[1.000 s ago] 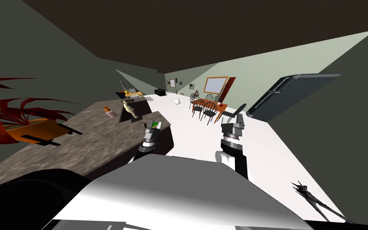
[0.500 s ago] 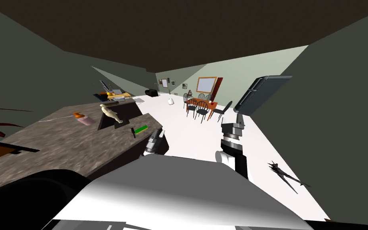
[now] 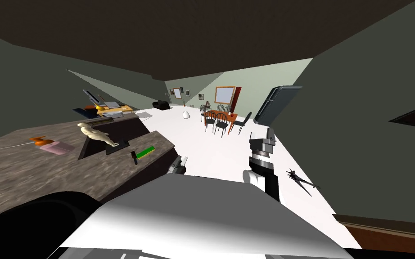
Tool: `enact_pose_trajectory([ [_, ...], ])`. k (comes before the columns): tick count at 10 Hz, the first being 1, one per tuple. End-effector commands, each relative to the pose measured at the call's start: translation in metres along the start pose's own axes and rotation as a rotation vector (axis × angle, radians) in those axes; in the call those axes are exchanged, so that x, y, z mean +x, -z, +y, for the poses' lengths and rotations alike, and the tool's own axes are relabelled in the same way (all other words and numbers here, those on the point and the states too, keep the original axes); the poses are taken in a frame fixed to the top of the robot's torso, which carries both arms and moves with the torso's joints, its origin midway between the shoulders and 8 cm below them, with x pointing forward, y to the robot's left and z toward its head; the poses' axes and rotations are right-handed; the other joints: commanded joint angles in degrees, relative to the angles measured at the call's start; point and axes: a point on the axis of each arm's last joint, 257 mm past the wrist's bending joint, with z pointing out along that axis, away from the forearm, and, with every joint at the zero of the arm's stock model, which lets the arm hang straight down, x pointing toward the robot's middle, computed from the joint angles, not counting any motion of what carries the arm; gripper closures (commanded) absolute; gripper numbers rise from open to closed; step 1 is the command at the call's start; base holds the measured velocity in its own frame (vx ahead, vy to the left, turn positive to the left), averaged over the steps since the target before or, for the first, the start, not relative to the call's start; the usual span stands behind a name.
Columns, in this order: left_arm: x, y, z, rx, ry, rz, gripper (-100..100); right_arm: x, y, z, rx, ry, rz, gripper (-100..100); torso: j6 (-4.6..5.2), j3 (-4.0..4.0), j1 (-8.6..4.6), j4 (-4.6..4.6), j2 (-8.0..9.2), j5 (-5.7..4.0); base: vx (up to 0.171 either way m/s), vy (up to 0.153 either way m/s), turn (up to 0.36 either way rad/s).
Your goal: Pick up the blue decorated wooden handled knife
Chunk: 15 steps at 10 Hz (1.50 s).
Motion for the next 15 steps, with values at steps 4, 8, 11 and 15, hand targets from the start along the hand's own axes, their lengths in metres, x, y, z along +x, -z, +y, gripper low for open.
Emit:
enact_pose_trajectory([
  [4, 0.028, 0.068, 0.035, -0.147, 0.098, 0.062, -100, 0.000, 0.000, 0.000, 0.000, 0.000, 0.000, 0, -0.04, -0.01, 0.11, 0.00, -0.01, 0.02, 0.050, -0.030, -0.222],
  [8, 0.039, 0.107, 0.054, -0.242, 0.143, 0.080, -100, 0.000, 0.000, 0.000, 0.000, 0.000, 0.000, 0, 0.01, 0.03, 0.15, 0.01, 0.04, 0.02, 0.035, -0.010, -0.132],
  [11, 0.059, 0.174, 0.066, -0.389, 0.241, 0.111, -100, 0.000, 0.000, 0.000, 0.000, 0.000, 0.000, 0, -0.05, 0.00, 0.19, 0.00, 0.00, 0.04, 0.054, 0.002, -0.235],
  [15, 0.076, 0.251, 0.068, -0.561, 0.344, 0.129, -100, 0.000, 0.000, 0.000, 0.000, 0.000, 0.000, 0, -0.04, 0.00, 0.21, 0.00, 0.00, 0.04, 0.051, 0.014, -0.227],
])
